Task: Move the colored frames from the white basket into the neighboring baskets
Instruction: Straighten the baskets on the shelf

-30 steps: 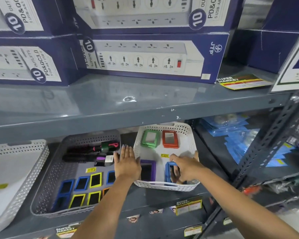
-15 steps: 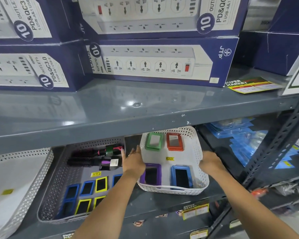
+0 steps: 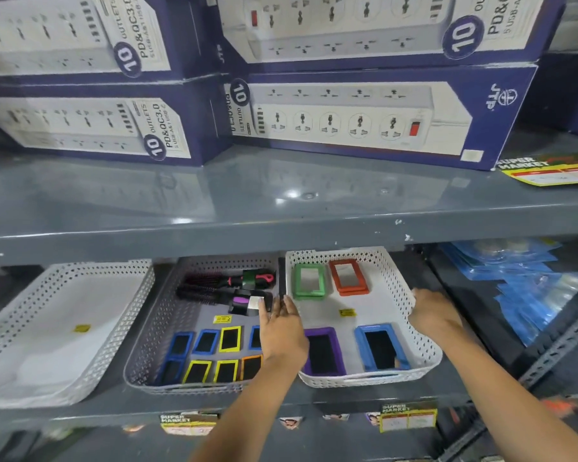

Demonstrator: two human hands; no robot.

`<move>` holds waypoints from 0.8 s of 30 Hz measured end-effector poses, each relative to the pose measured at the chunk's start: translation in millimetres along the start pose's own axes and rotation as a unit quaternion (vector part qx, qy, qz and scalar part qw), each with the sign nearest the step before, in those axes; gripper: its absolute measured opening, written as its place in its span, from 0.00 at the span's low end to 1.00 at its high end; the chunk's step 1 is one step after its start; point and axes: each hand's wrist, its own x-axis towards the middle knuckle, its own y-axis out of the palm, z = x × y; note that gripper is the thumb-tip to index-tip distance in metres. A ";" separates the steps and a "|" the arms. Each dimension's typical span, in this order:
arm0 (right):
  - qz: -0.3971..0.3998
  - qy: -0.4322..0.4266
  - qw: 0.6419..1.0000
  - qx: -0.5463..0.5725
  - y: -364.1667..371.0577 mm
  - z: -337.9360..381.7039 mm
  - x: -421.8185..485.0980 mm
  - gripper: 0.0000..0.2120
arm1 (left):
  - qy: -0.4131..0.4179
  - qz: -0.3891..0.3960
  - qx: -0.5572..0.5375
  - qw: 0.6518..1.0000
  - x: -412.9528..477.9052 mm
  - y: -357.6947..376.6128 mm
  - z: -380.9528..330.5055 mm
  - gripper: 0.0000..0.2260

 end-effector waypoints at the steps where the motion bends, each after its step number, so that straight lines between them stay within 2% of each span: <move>1: -0.003 -0.001 1.000 0.001 0.6 -0.8 -0.2 0.09 | 0.002 -0.002 0.001 1.000 -0.5 -0.5 -0.3 0.33; 6: -0.004 -0.011 1.000 0.003 -0.2 -1.6 0.2 0.08 | -0.003 0.003 -0.004 1.000 -4.5 -4.6 -1.1 0.33; 9: 0.006 -0.009 1.000 0.016 3.6 -6.7 2.9 0.10 | -0.008 -0.012 -0.062 0.998 -6.7 -7.9 1.3 0.28; 13: 0.014 0.009 0.999 0.036 7.8 -10.5 -0.9 0.20 | -0.004 -0.088 -0.121 0.989 -11.6 -15.6 28.3 0.24; 14: 0.014 0.012 0.999 0.038 9.0 -11.4 -1.5 0.20 | -0.016 -0.106 -0.117 0.987 -11.2 -17.0 43.0 0.24; 16: 0.012 0.015 0.999 0.042 9.7 -12.7 -2.0 0.13 | -0.058 -0.128 -0.079 0.987 -7.7 -19.7 80.7 0.25; 18: 0.012 0.019 0.999 0.041 9.3 -11.2 -3.2 0.08 | -0.124 -0.115 -0.033 0.985 -3.3 -22.2 124.4 0.27; 20: 0.010 0.022 0.999 0.034 9.0 -8.7 -5.6 0.11 | -0.190 -0.075 -0.008 0.979 -1.0 -25.2 163.1 0.32; 24: 0.010 0.027 0.999 0.028 7.5 -5.8 -8.1 0.13 | -0.245 -0.005 -0.020 0.969 -7.0 -19.7 209.0 0.34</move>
